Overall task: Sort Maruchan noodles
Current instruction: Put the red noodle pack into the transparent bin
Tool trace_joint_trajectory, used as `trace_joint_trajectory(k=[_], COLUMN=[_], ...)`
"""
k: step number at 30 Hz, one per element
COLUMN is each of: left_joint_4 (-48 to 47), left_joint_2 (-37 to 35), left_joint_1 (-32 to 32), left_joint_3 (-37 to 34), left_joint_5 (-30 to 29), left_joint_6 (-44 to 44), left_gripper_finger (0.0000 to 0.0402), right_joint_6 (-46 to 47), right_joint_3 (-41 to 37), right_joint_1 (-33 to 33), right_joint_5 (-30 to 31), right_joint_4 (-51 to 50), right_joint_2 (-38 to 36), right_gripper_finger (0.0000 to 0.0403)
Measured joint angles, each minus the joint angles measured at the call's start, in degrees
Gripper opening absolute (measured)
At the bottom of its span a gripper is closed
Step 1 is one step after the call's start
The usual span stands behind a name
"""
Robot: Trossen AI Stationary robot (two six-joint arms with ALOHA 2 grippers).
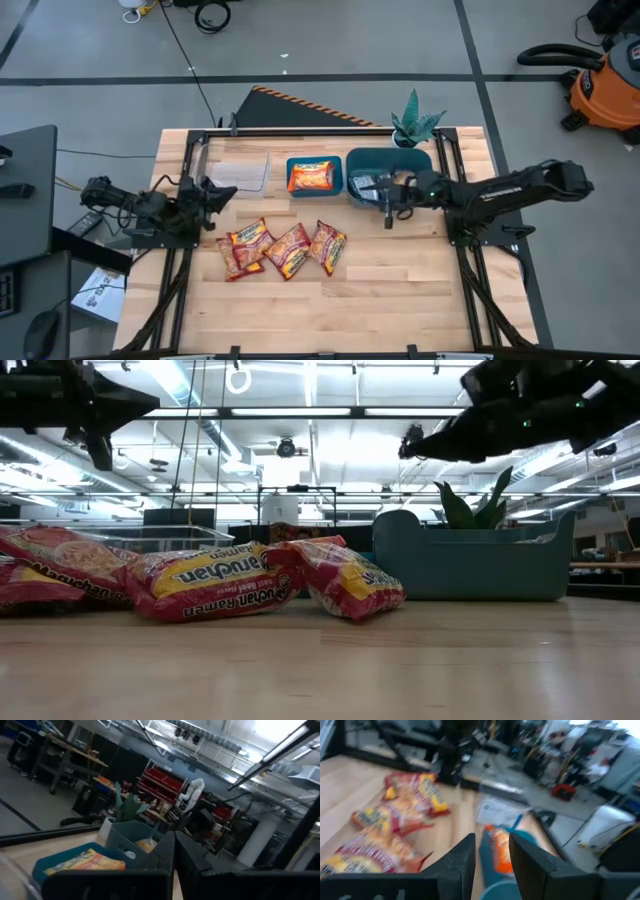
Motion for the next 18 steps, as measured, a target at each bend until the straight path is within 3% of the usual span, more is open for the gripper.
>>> trace_joint_trajectory(k=[5, 11, 14, 18], left_joint_4=[-0.4, -5.5, -16.1, -38.5], left_joint_2=[5.3, 18.5, 25.7, 34.9], left_joint_1=[1.4, 1.4, 0.8, 0.3], left_joint_3=[0.6, 7.0, 13.5, 23.5], left_joint_5=[8.2, 14.7, 18.5, 19.2], left_joint_6=[-4.4, -9.5, -10.6, -22.3], left_gripper_finger=[0.0016, 0.0016, 0.0019, 0.0047], right_joint_6=[-0.5, -0.5, -0.5, -0.1], right_joint_3=[-0.8, -0.8, -0.8, -0.8], right_joint_1=[0.0, 0.0, 0.0, 0.0], right_joint_5=[0.6, 0.6, 0.6, 0.6], right_joint_4=[-0.4, -0.5, -0.6, -1.1], right_joint_2=[-3.5, -3.9, -3.6, -3.5], right_gripper_finger=[0.0124, 0.0124, 0.0124, 0.0124])
